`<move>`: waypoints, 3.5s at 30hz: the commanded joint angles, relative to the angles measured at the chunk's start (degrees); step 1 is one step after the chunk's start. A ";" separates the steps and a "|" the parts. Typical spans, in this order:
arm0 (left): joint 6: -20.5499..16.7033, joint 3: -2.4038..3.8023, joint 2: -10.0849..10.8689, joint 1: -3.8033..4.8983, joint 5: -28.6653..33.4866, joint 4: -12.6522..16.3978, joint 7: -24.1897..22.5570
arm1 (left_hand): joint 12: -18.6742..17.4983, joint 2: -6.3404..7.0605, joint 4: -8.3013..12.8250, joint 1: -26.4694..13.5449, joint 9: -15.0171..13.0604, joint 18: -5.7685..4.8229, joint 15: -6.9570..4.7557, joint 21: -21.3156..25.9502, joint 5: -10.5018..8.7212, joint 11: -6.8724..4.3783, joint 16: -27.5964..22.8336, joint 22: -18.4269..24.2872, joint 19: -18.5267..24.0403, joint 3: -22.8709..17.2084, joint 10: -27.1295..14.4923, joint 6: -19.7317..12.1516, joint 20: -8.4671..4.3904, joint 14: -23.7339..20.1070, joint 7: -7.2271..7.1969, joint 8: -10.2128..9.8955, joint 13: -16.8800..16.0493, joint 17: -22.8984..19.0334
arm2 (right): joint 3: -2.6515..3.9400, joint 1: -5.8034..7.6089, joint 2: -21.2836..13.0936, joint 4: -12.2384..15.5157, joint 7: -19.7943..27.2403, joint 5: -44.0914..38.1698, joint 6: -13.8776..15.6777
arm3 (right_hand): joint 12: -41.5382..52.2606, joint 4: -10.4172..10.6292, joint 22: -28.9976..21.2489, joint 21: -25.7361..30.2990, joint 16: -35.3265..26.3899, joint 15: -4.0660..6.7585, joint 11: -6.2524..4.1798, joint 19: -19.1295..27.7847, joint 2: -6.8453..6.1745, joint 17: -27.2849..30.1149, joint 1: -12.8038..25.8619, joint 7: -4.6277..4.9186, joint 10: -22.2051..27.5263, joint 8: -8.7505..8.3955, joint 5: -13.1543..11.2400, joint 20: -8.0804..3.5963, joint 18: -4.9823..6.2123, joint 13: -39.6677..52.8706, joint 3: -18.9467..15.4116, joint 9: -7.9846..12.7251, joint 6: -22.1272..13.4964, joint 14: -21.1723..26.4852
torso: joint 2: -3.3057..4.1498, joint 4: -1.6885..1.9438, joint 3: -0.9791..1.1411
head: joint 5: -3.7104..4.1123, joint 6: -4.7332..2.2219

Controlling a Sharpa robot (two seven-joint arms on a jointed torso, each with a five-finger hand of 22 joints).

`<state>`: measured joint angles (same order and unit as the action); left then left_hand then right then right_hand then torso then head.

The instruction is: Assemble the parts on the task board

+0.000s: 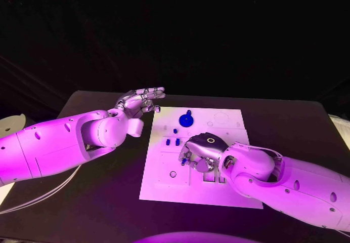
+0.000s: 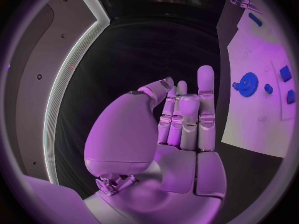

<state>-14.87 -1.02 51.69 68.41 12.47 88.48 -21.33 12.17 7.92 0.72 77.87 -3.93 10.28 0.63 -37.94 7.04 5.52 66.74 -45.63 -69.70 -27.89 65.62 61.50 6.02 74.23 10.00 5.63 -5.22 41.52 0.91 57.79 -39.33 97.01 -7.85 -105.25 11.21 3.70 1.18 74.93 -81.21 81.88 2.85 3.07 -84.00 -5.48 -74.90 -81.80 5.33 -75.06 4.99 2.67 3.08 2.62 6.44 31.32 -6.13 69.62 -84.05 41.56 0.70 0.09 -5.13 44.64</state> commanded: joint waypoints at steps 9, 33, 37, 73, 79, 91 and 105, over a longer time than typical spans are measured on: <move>1.28 0.02 -0.07 0.02 0.19 -0.07 -0.03 | 0.34 -0.27 0.07 -0.20 0.08 0.13 -0.05 0.21 -0.21 -0.02 -0.20 0.05 -0.09 0.17 -0.47 -0.39 0.16 -0.44 -0.15 -0.01 -0.08 -0.05 | -0.08 -0.20 0.07 -0.06 0.16 -0.13 -2.15 | 0.03 -0.16 3.48 -0.12 0.37 -0.39 -1.04 -0.61 0.54 -4.41 -0.12 0.63 -1.55 0.13 0.15 0.14 0.23 0.02 0.38 -0.83 0.53 -4.03 | 0.02 0.04 -0.06 | -0.06 0.11; 1.45 0.01 0.01 0.02 0.19 -0.04 0.35 | 0.55 -0.31 0.20 -0.22 0.07 0.14 -0.01 0.33 -0.20 0.03 -0.25 0.13 -0.07 0.25 -0.73 -0.51 0.20 -0.56 -0.11 0.02 -0.08 -0.27 | -1.00 -0.21 1.81 -2.21 -2.83 -0.89 -1.39 | -0.28 0.80 1.75 1.28 -0.39 -2.76 1.82 0.34 -2.99 -3.25 4.48 2.80 8.61 -1.58 0.17 2.11 0.61 -2.66 -2.58 0.48 -6.21 -3.73 | -0.03 0.01 -0.04 | -0.23 0.28; 1.59 0.01 0.03 0.03 0.19 -0.02 0.50 | 0.59 -0.31 0.21 -0.26 0.07 0.14 0.00 0.36 -0.21 0.05 -0.29 0.15 -0.07 0.29 -0.83 -0.56 0.22 -0.62 -0.08 0.02 -0.08 -0.38 | -1.04 -0.22 1.67 -2.25 -2.78 -0.76 -0.29 | -0.14 0.78 -0.30 2.91 -0.74 -3.28 2.41 1.34 -3.36 -2.73 4.61 2.95 12.19 -1.52 0.17 2.75 1.15 -2.93 -3.33 1.06 -8.20 -3.57 | 0.00 0.04 -0.04 | -0.21 0.24; 2.07 -0.06 0.36 0.03 0.16 0.15 0.84 | 0.91 -0.50 0.35 -0.24 0.04 0.14 0.05 0.50 -0.20 0.07 -0.31 0.24 -0.03 0.34 -1.05 -0.62 0.28 -0.76 -0.08 0.11 -0.11 -0.59 | 0.67 5.37 -14.32 4.62 -5.19 1.53 -0.47 | 1.24 0.85 -2.88 5.14 -2.07 -3.43 2.52 2.19 -5.80 -0.85 4.63 1.70 14.31 -1.43 0.14 3.29 1.74 -2.77 -8.52 1.84 -9.44 -3.13 | 0.05 -0.08 0.00 | 1.37 -1.45; 2.18 -0.07 0.35 0.03 0.14 0.13 0.90 | 0.91 -0.50 0.35 -0.24 0.04 0.14 0.05 0.50 -0.20 0.07 -0.31 0.24 -0.03 0.34 -1.05 -0.62 0.28 -0.76 -0.08 0.11 -0.11 -0.59 | 0.67 5.50 -14.77 4.46 -5.16 1.45 -1.79 | 1.57 1.20 -3.03 5.29 -2.16 -3.42 2.43 2.16 -5.54 -0.69 4.29 1.36 14.03 -1.39 0.15 3.33 1.76 -2.71 -9.51 1.96 -9.60 -3.12 | 0.00 0.06 0.00 | 1.51 -1.51; 2.40 -0.09 0.36 0.03 0.11 0.10 1.06 | 0.91 -0.50 0.35 -0.24 0.04 0.14 0.05 0.50 -0.20 0.07 -0.31 0.24 -0.03 0.34 -1.05 -0.62 0.28 -0.76 -0.08 0.11 -0.11 -0.59 | 0.59 5.37 -13.21 2.41 -5.29 0.89 -2.16 | 2.25 1.77 -3.13 5.42 -2.21 -3.14 2.06 2.04 -3.36 -0.57 3.05 1.40 13.01 -1.19 0.15 3.10 1.77 -2.73 -9.17 1.97 -8.96 -3.16 | 0.07 0.09 -0.02 | 1.47 -1.65; 2.42 -0.10 0.38 0.03 0.08 0.01 1.17 | 1.04 -0.54 0.39 -0.26 0.02 0.15 0.05 0.54 -0.21 0.07 -0.31 0.26 -0.03 0.38 -1.09 -0.61 0.28 -0.79 -0.07 0.16 -0.13 -0.66 | 0.50 5.10 -12.30 2.11 -4.86 0.88 -2.69 | 3.65 2.78 -2.81 5.19 -2.17 -2.04 0.73 1.61 -1.28 -0.48 2.49 1.57 7.79 -0.18 0.16 2.19 1.69 -2.62 -7.35 1.41 -5.25 -3.27 | 0.02 0.04 -0.02 | 1.39 -1.43</move>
<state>-13.59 -1.14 52.14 68.40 12.47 88.42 -20.00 12.83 7.69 0.87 77.64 -3.93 10.27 0.62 -37.71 7.04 5.51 66.74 -45.45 -69.70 -27.74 64.80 61.30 6.02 73.83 9.80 5.63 -5.26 40.91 1.46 62.98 -51.73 99.16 -12.78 -103.67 9.71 7.04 3.94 72.03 -76.10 80.00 0.33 3.72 -82.47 -7.30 -74.95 -79.40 6.81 -66.91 4.59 2.65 5.62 3.51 3.75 23.65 -4.67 64.02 -83.92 41.61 0.72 0.07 -3.74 43.17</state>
